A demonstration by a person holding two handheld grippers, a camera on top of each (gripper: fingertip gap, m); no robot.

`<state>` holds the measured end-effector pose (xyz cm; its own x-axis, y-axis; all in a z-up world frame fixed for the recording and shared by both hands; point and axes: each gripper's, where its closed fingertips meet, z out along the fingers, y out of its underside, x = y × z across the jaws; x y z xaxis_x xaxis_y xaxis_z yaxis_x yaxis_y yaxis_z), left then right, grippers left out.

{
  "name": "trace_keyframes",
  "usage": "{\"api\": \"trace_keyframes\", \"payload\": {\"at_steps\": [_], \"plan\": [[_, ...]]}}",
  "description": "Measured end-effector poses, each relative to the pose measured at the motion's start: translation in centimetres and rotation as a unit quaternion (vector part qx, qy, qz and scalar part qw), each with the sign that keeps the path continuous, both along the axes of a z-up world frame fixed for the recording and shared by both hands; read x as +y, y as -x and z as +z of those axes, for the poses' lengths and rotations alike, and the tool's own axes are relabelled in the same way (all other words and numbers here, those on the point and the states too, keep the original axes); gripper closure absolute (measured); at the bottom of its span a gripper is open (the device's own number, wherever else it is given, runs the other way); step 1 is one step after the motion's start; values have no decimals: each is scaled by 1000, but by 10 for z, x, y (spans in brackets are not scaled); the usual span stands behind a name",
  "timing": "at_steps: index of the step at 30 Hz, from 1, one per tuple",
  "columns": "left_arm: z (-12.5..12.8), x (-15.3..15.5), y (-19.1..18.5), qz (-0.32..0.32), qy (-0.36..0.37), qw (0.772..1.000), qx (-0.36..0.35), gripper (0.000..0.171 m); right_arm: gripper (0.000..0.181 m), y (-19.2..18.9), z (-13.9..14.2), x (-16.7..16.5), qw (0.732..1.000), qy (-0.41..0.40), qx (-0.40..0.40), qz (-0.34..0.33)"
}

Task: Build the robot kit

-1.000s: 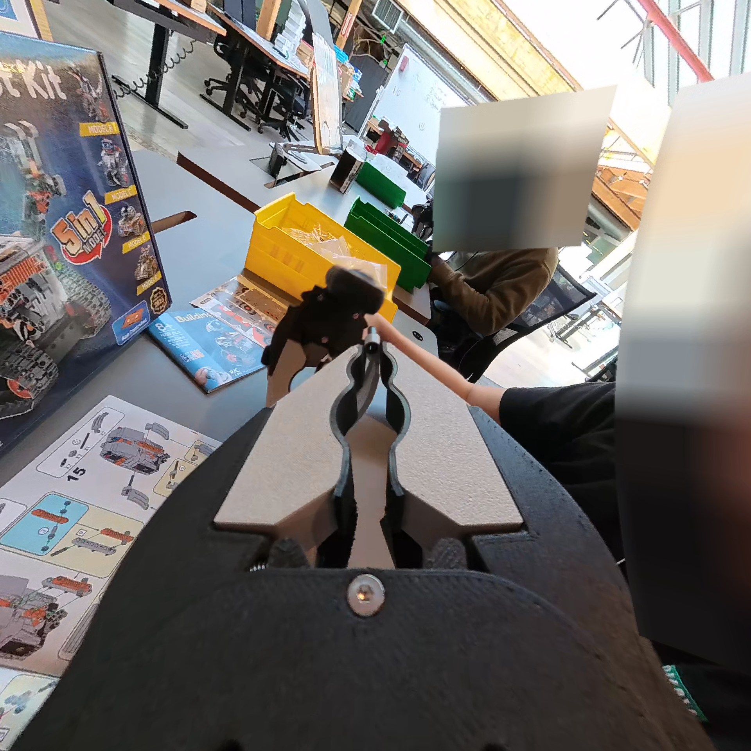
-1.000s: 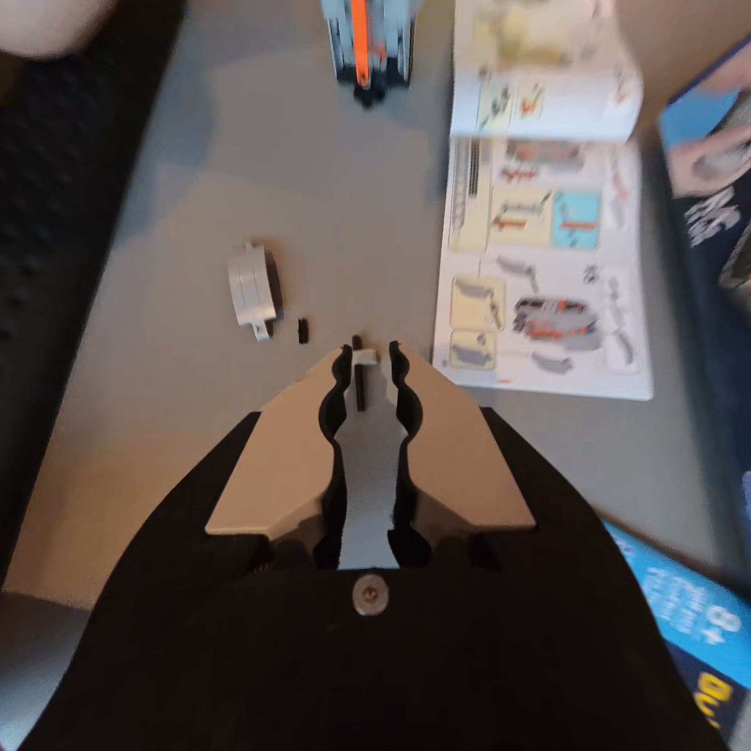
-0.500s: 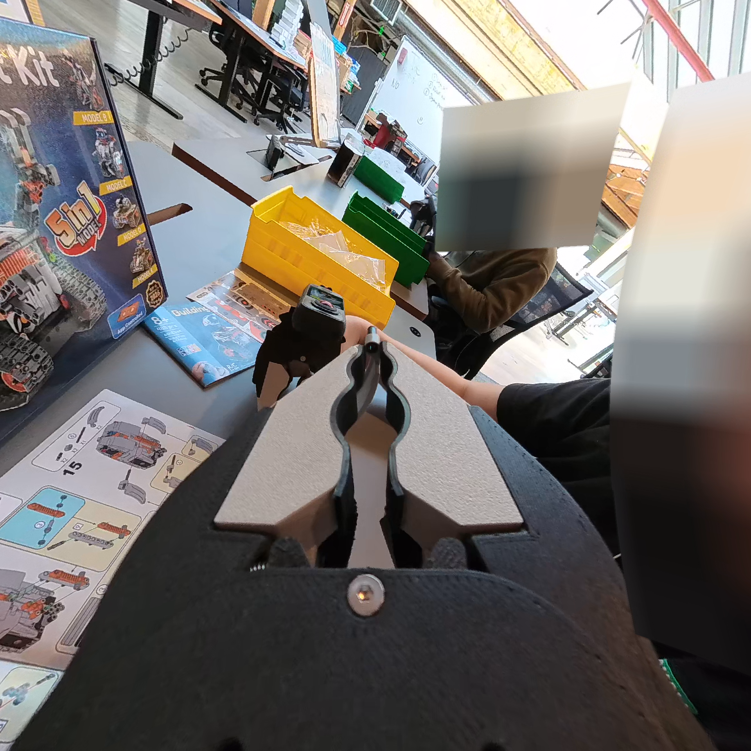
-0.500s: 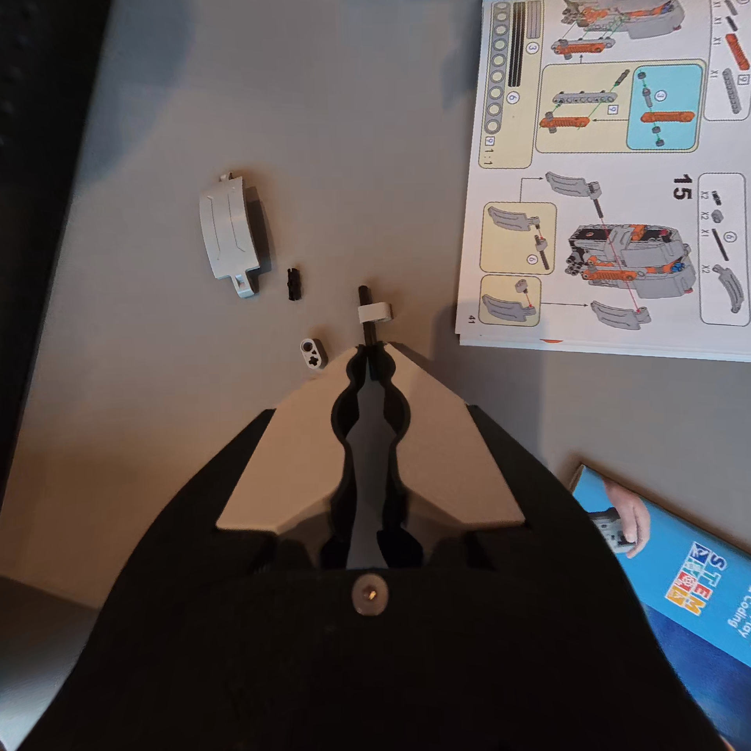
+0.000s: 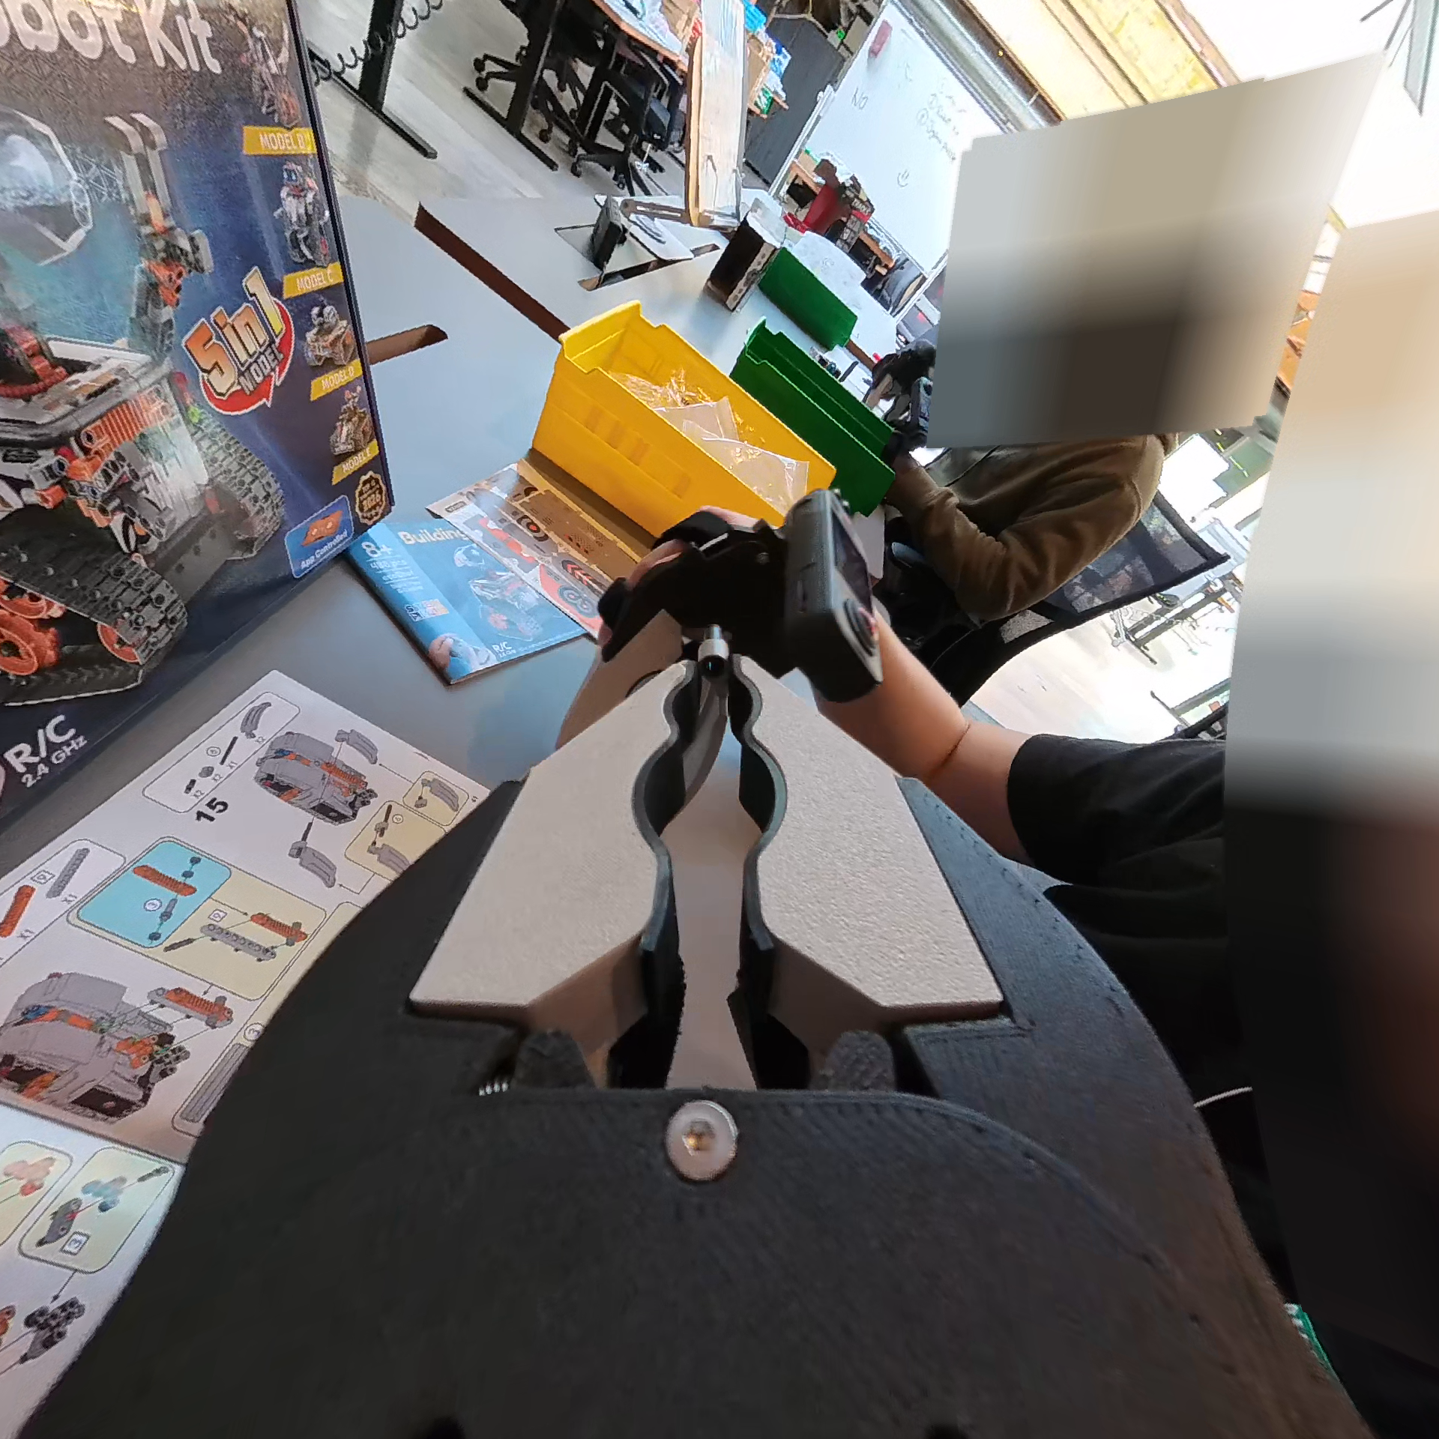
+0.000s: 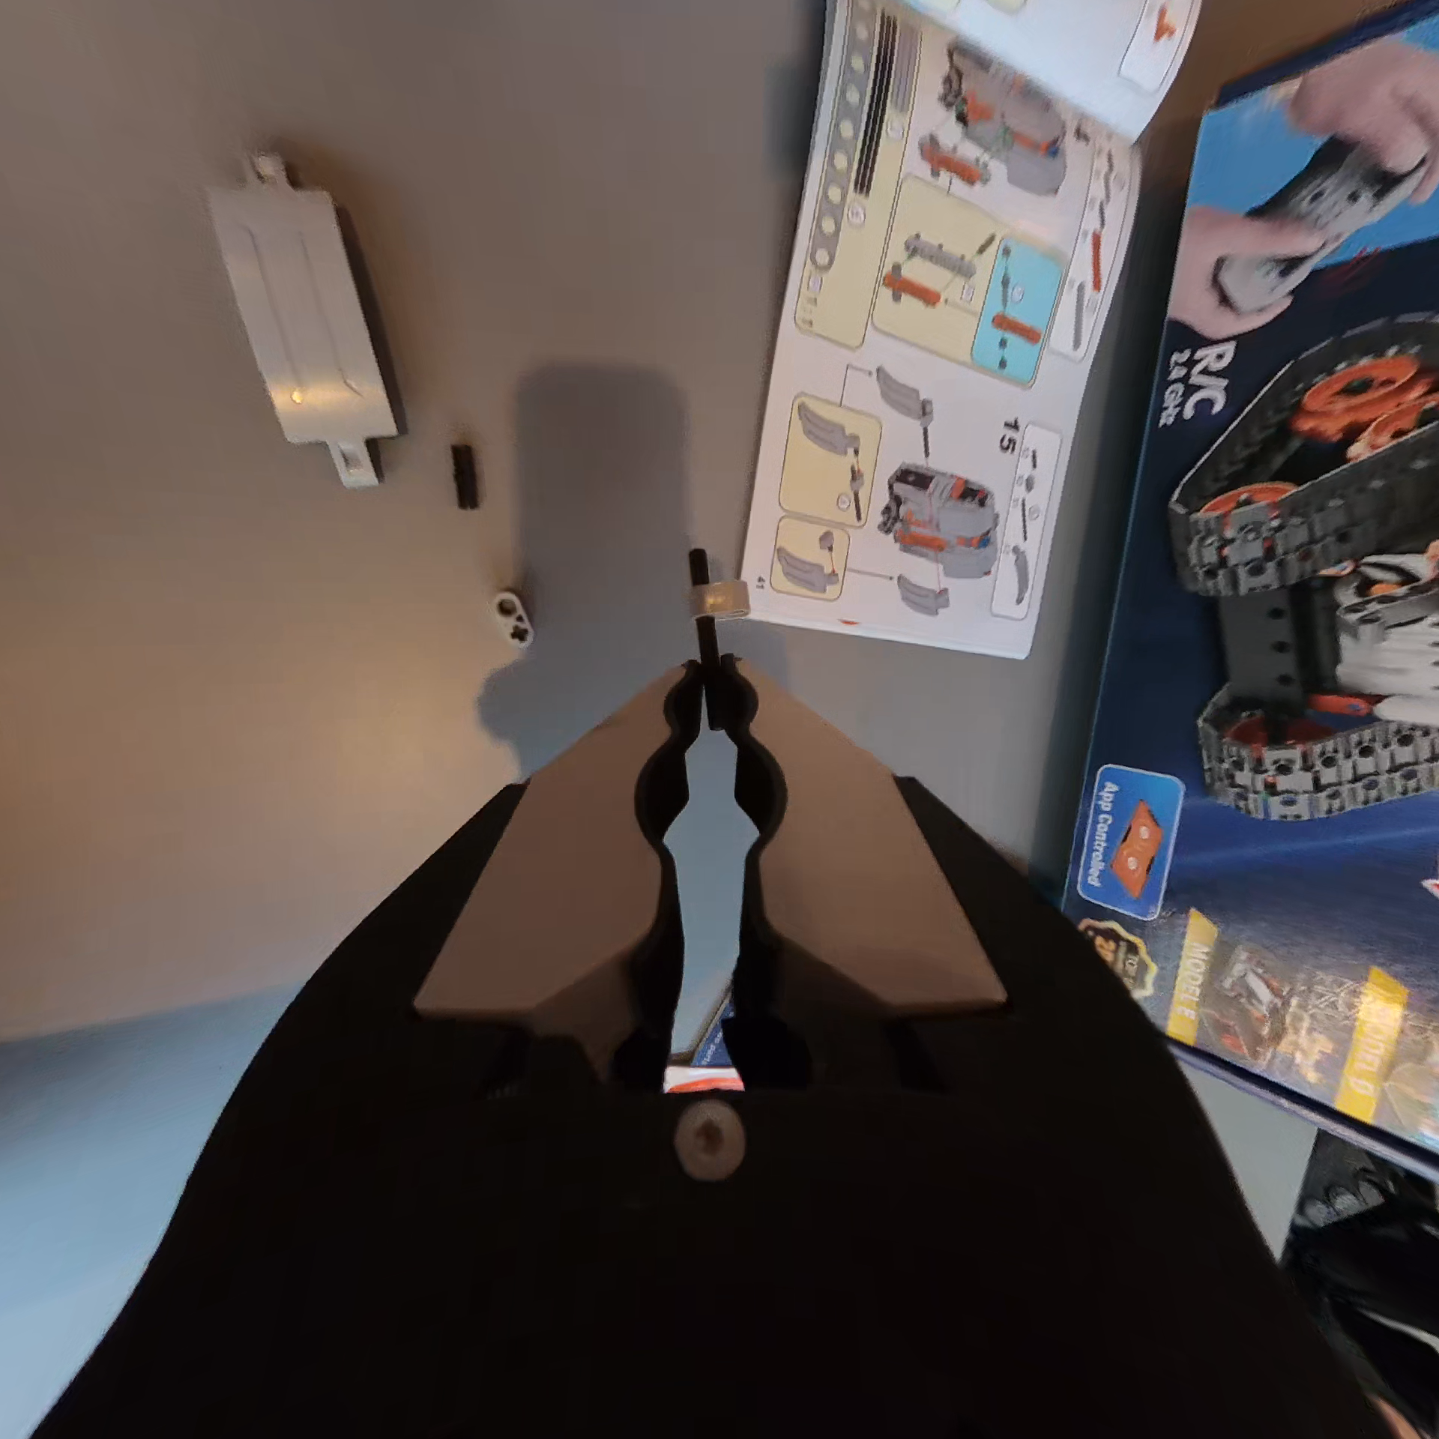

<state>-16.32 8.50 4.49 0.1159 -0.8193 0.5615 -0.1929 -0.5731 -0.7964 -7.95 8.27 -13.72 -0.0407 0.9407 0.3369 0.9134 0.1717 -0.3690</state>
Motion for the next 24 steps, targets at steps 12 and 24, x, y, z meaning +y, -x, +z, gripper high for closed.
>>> {"api": "trace_keyframes", "payload": {"at_steps": [12,24], "plan": [[-5,-2,-2,-7,15,1000,8,168,178,8,-1,-11,994,78,77,15],[-9,-1,-3,-7,27,999,16,167,178,11,54,-12,978,95,188,-5]]}}
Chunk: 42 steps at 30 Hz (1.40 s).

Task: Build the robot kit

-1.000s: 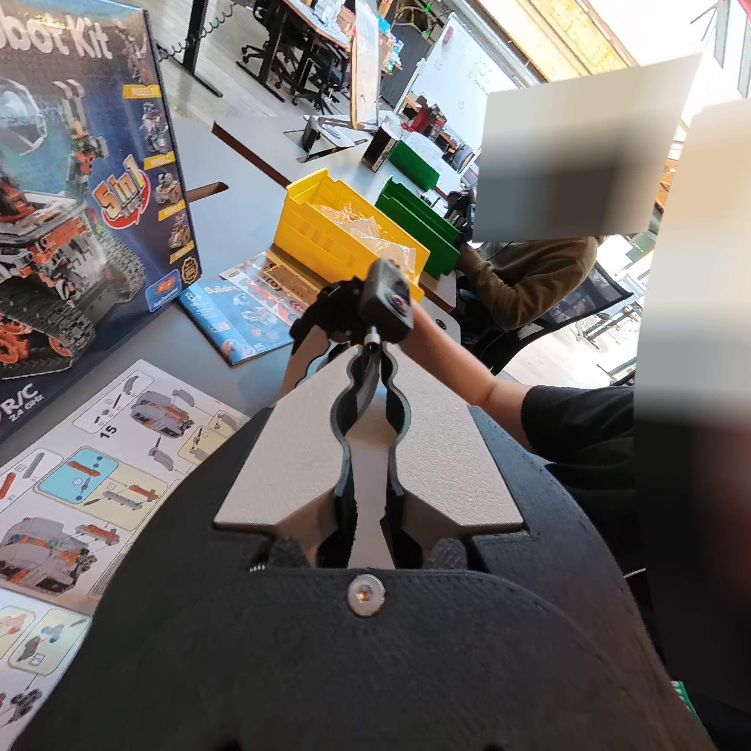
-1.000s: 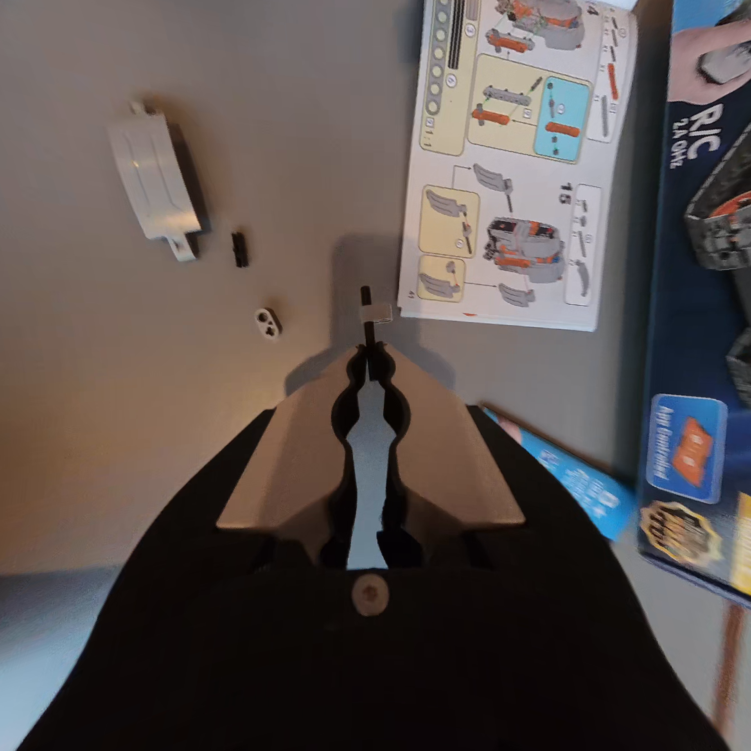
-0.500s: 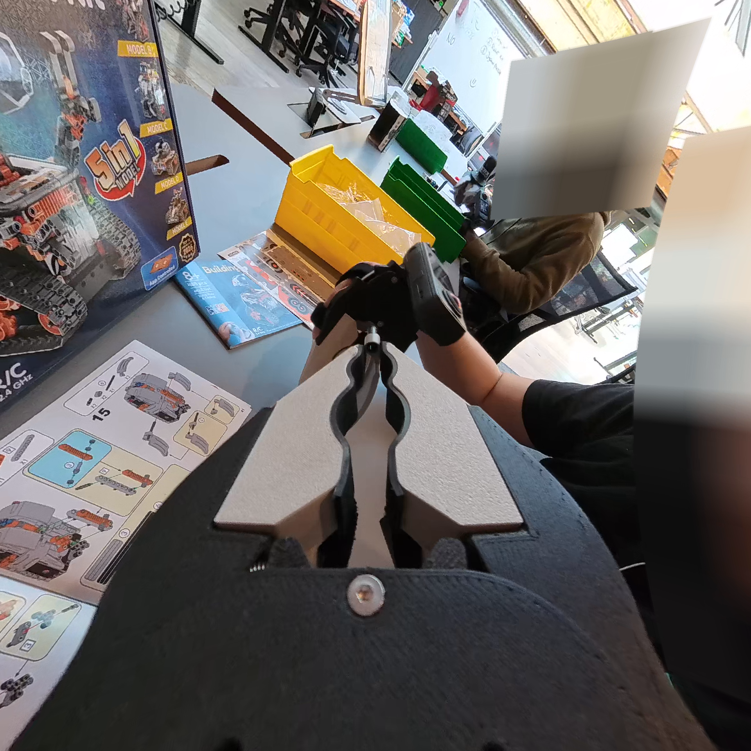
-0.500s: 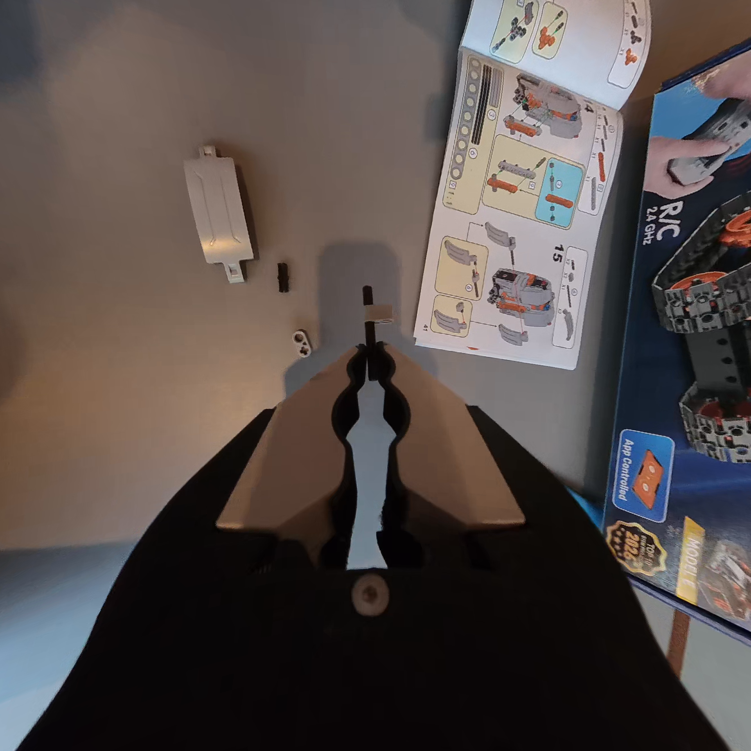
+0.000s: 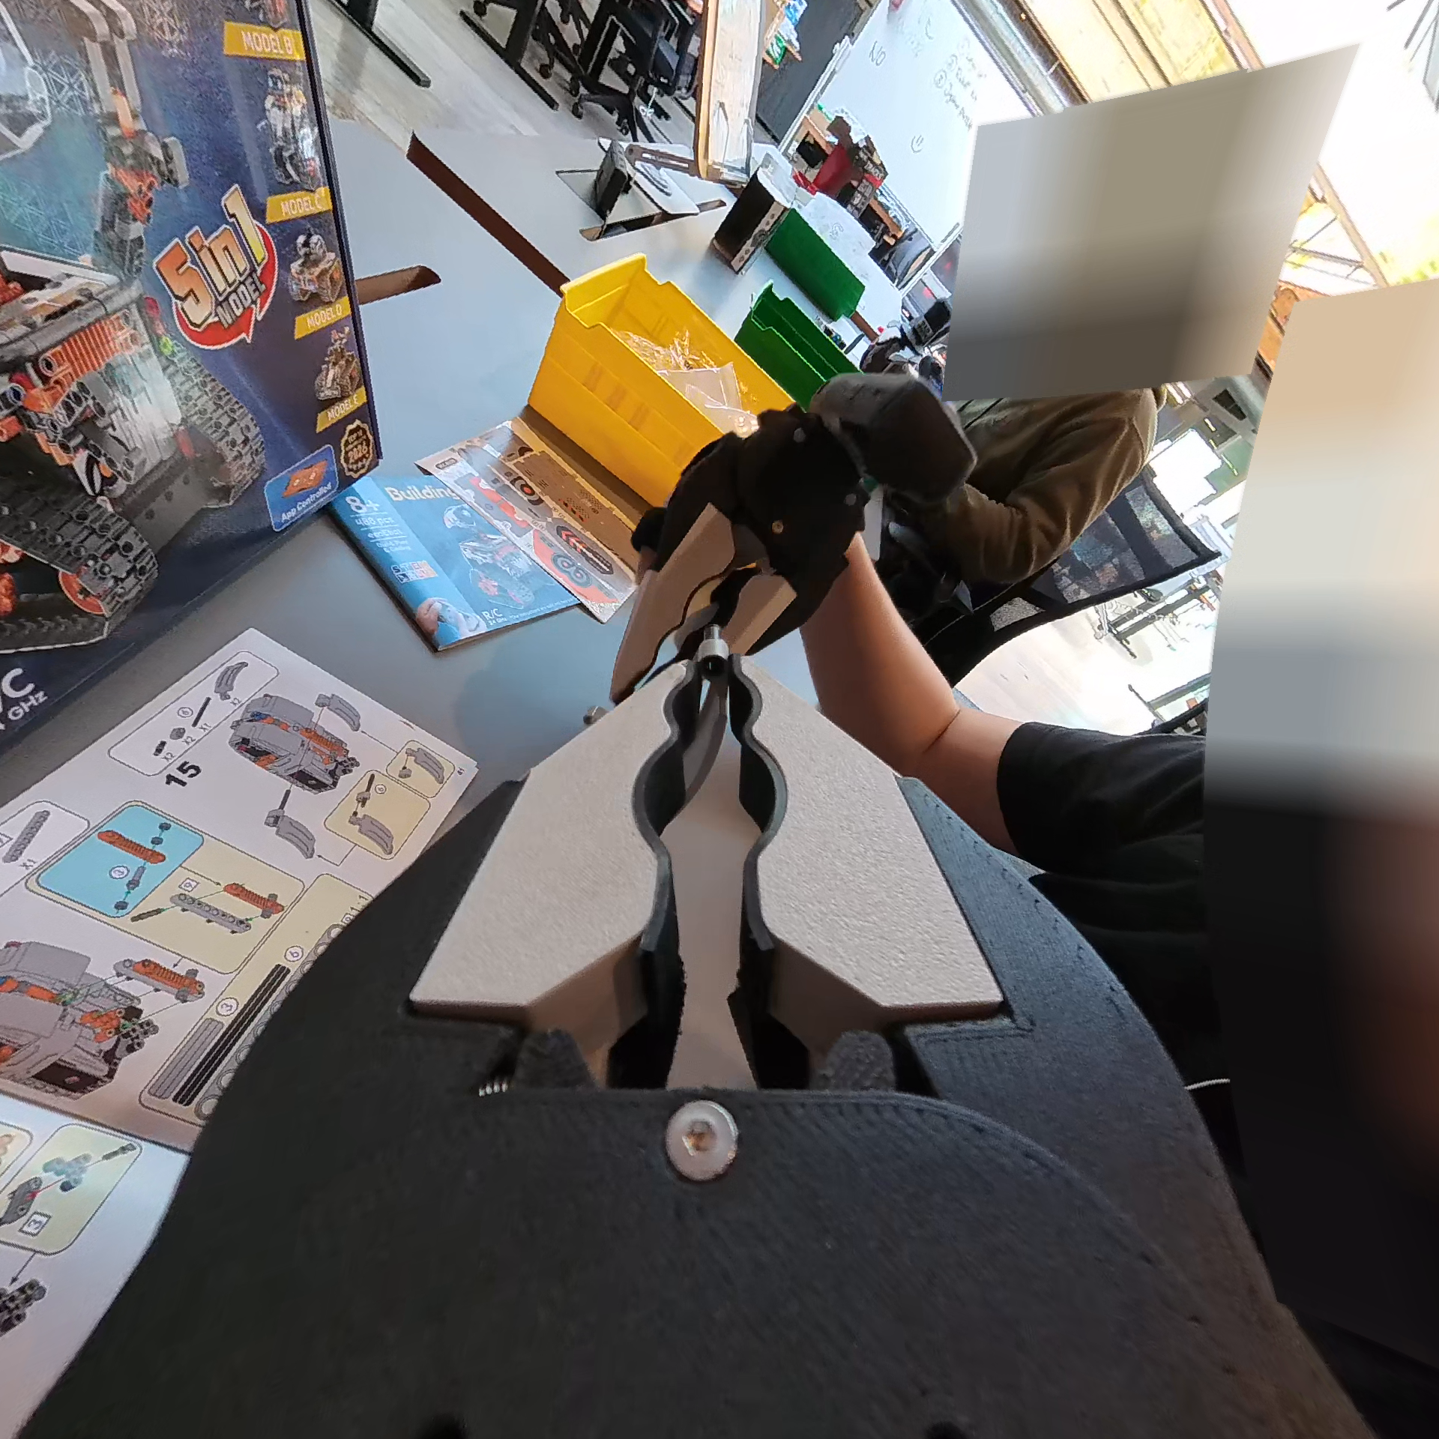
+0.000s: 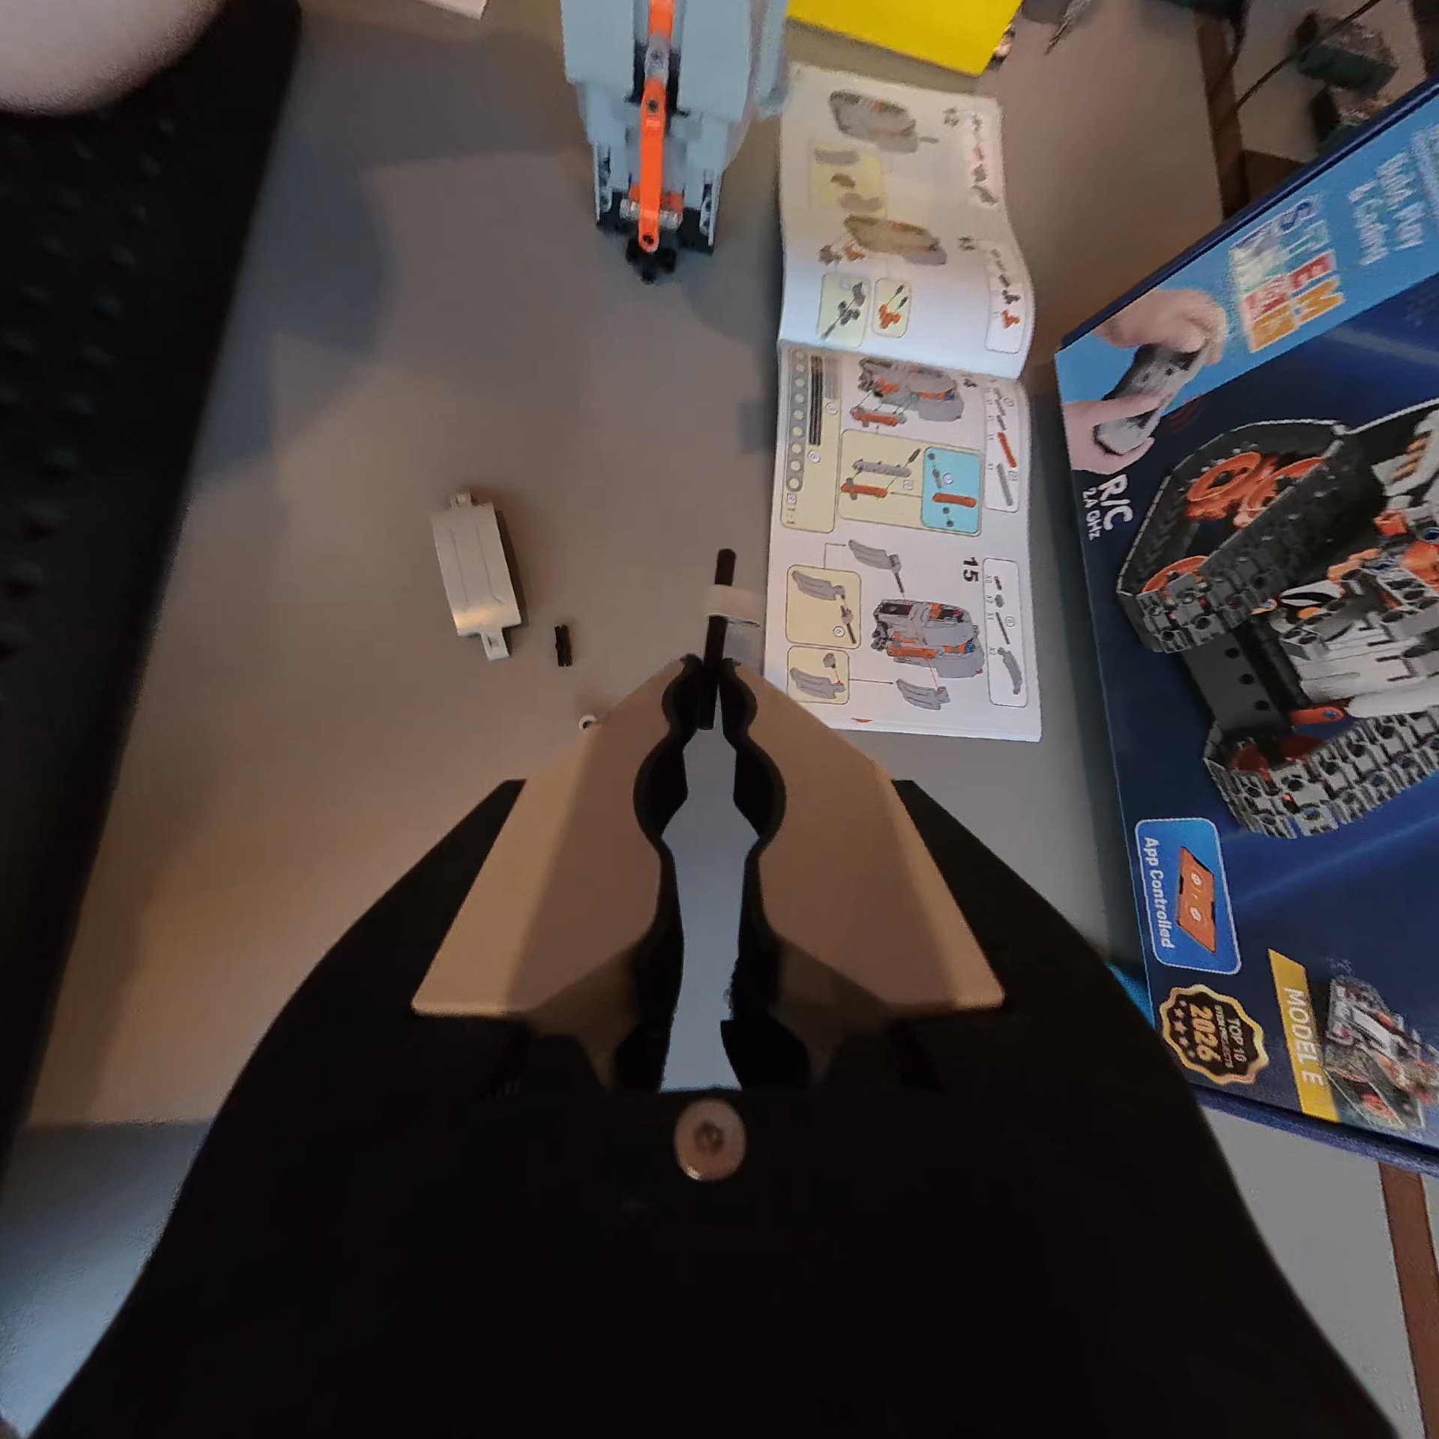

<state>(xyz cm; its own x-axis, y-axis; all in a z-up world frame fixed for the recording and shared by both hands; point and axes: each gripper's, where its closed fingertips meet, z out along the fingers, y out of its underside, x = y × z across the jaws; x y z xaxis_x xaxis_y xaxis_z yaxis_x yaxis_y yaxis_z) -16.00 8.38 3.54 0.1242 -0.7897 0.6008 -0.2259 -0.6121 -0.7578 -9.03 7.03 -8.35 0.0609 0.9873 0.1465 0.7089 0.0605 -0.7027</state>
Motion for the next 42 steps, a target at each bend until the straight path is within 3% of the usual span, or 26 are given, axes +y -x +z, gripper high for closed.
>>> {"api": "trace_keyframes", "payload": {"at_steps": [6,17,26,42], "plan": [[-3,-1,-6,-4,5,1000,3,167,178,7,39,-7,998,-14,64,5],[-12,-3,-21,-20,23,1000,5,167,178,18,78,-12,987,-140,76,13],[-15,-5,-23,-28,30,999,5,167,178,18,91,4,979,-176,104,-27],[-17,-8,-25,-35,39,999,8,167,179,25,94,2,974,-199,109,-18]]}}
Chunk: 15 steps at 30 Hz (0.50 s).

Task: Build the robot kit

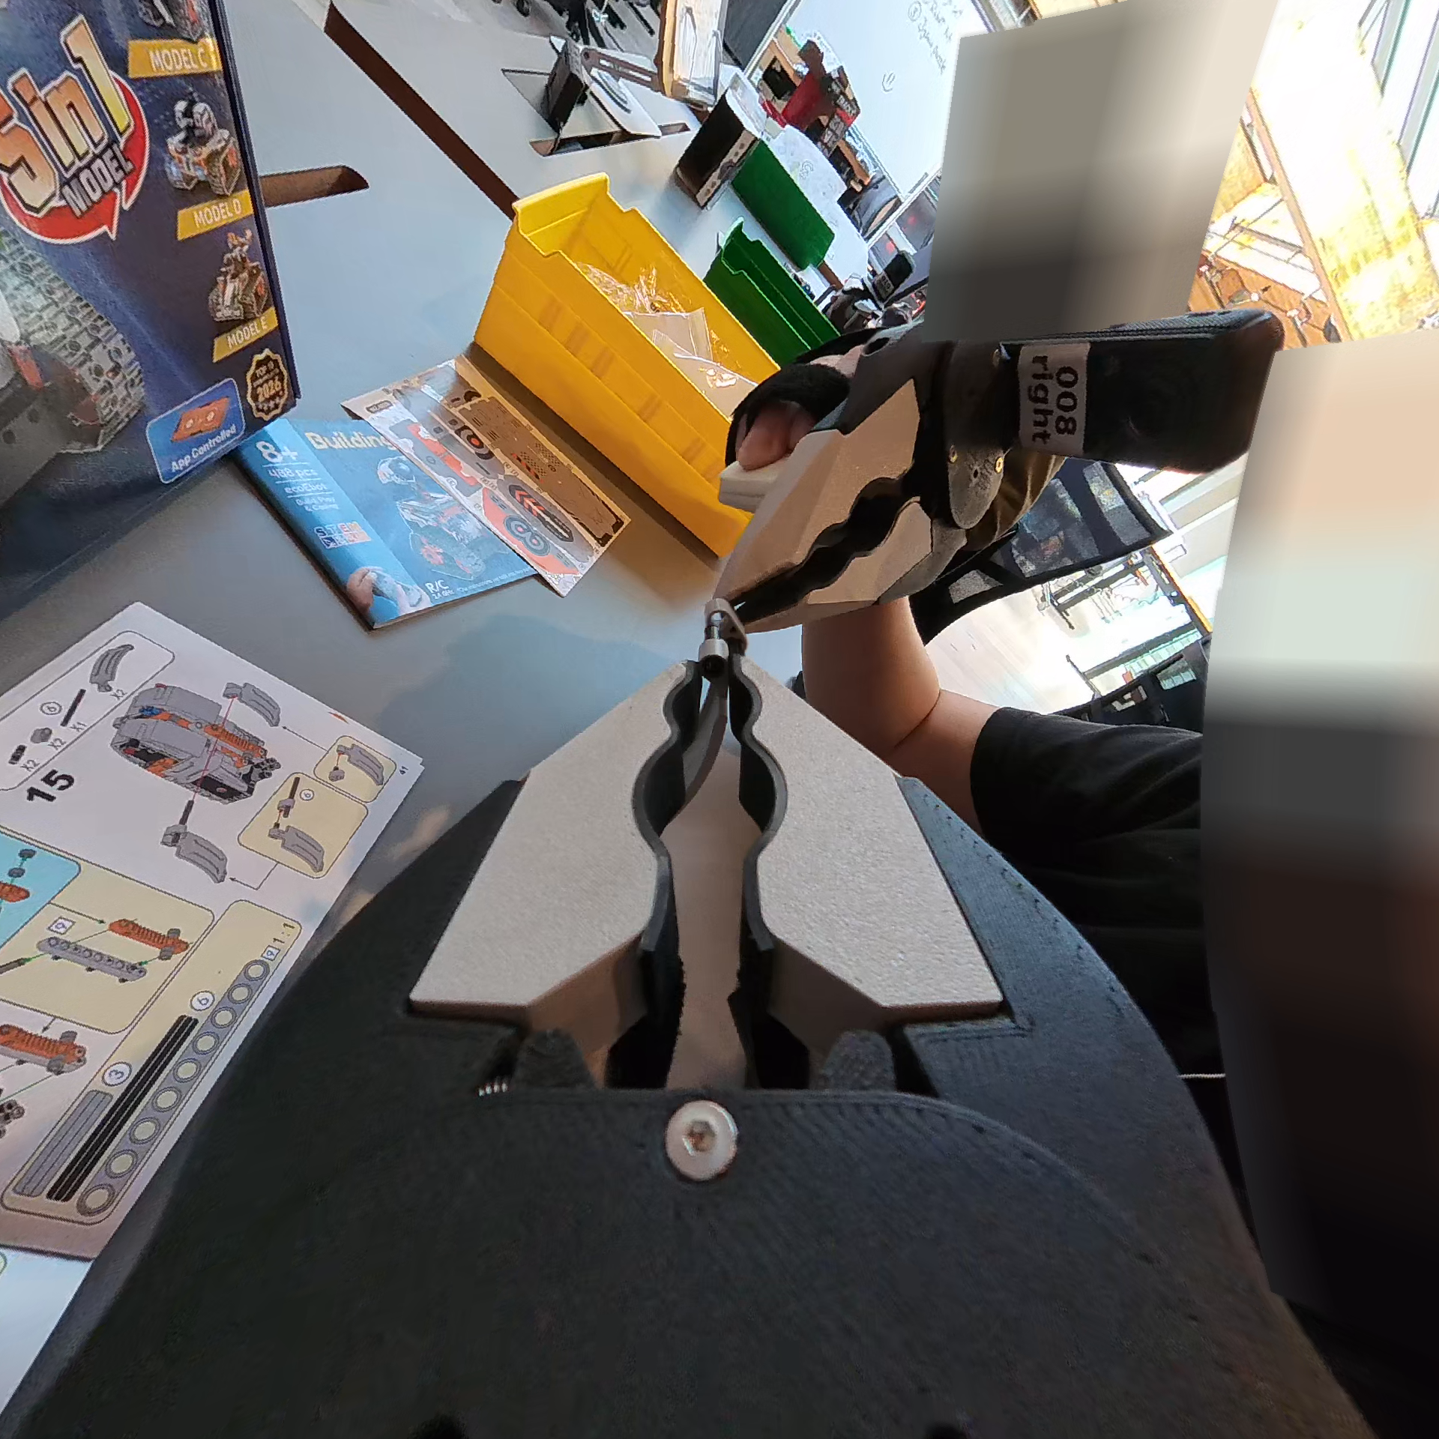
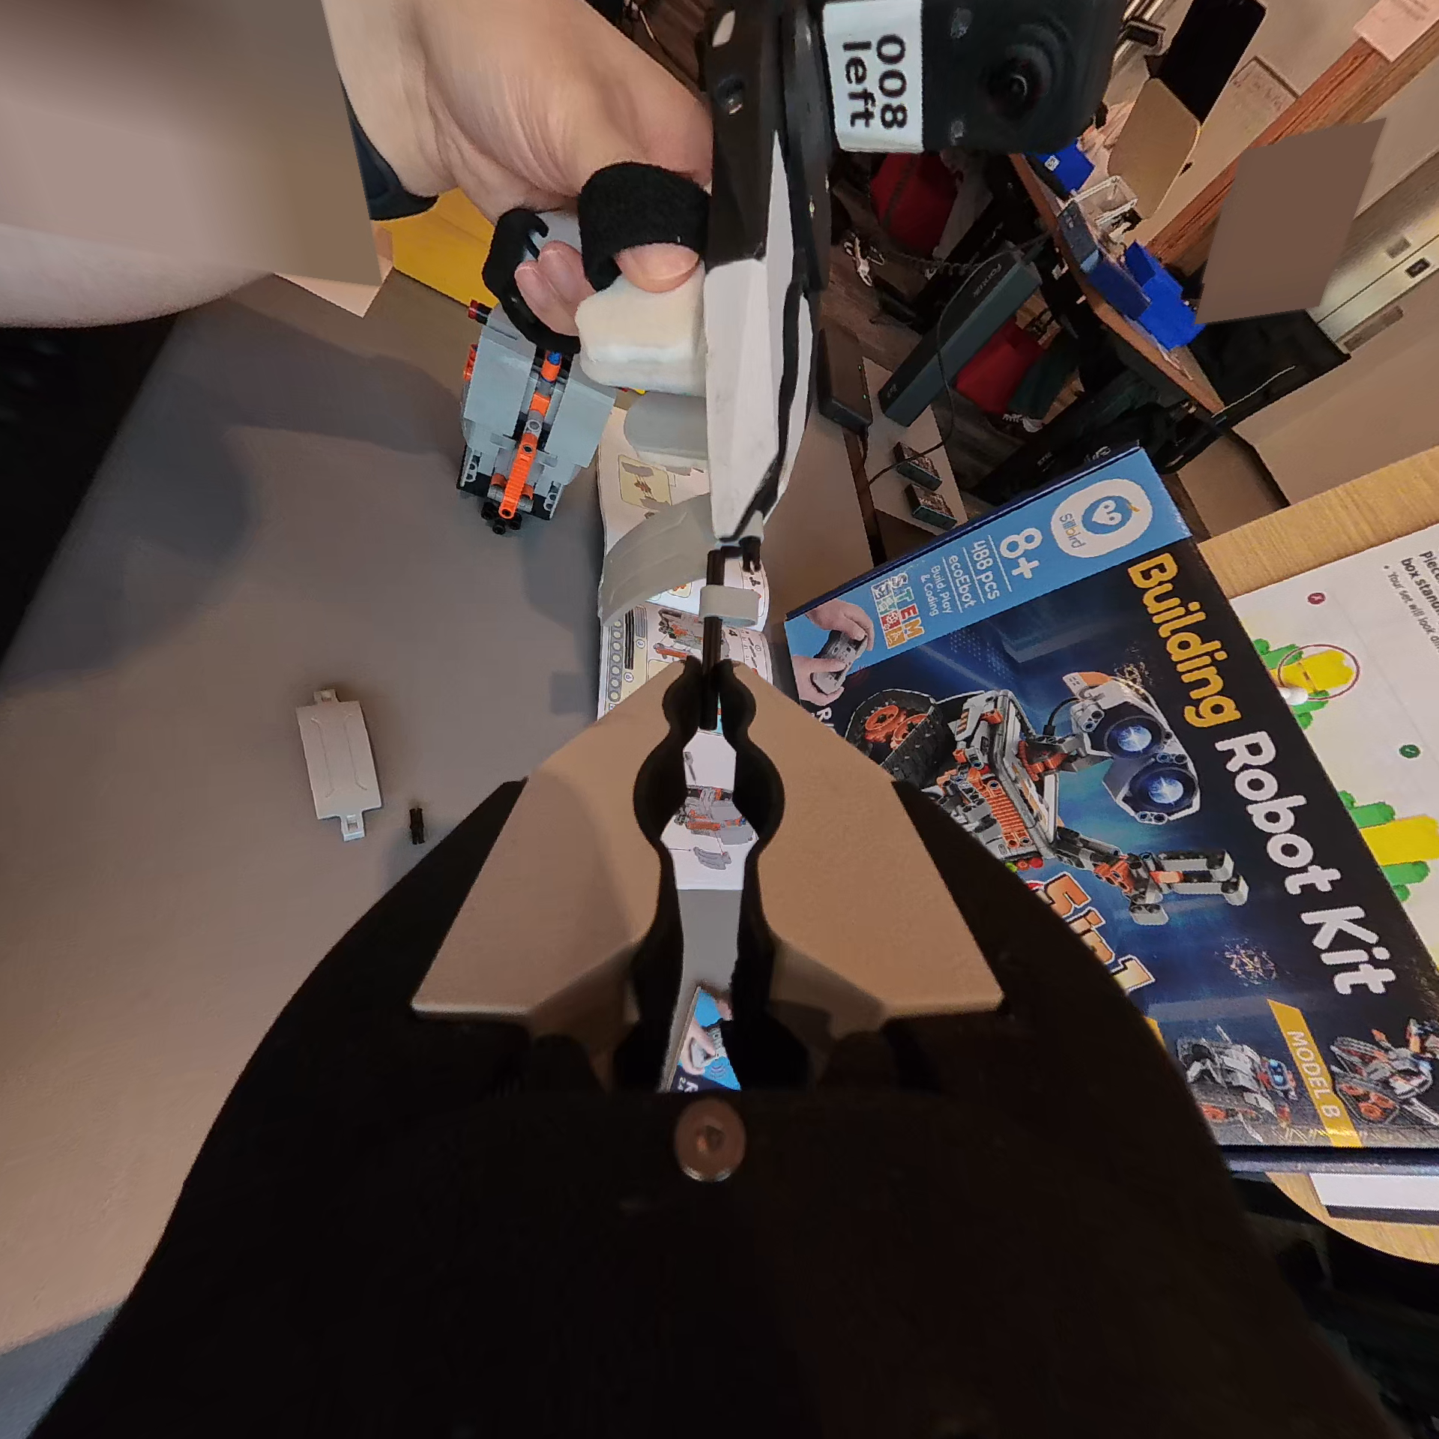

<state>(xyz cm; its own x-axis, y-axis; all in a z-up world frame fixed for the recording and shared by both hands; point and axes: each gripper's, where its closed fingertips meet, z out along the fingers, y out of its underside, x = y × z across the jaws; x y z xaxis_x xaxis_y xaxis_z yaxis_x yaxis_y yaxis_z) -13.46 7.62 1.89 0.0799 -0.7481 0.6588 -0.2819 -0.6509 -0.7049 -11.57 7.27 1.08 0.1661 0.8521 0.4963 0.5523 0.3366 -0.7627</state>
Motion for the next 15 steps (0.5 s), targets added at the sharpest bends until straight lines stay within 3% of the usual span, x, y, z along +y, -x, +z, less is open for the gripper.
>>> {"api": "trace_keyframes", "payload": {"at_steps": [10,12,15], "plan": [[-3,3,2,6,-3,1000,11,167,179,0,-4,-3,1000,9,-10,9],[-4,7,5,19,-8,1000,17,167,178,-3,-16,-5,999,34,-36,16],[-6,14,10,39,-15,999,26,167,178,-12,-61,-23,982,138,-120,54]]}}
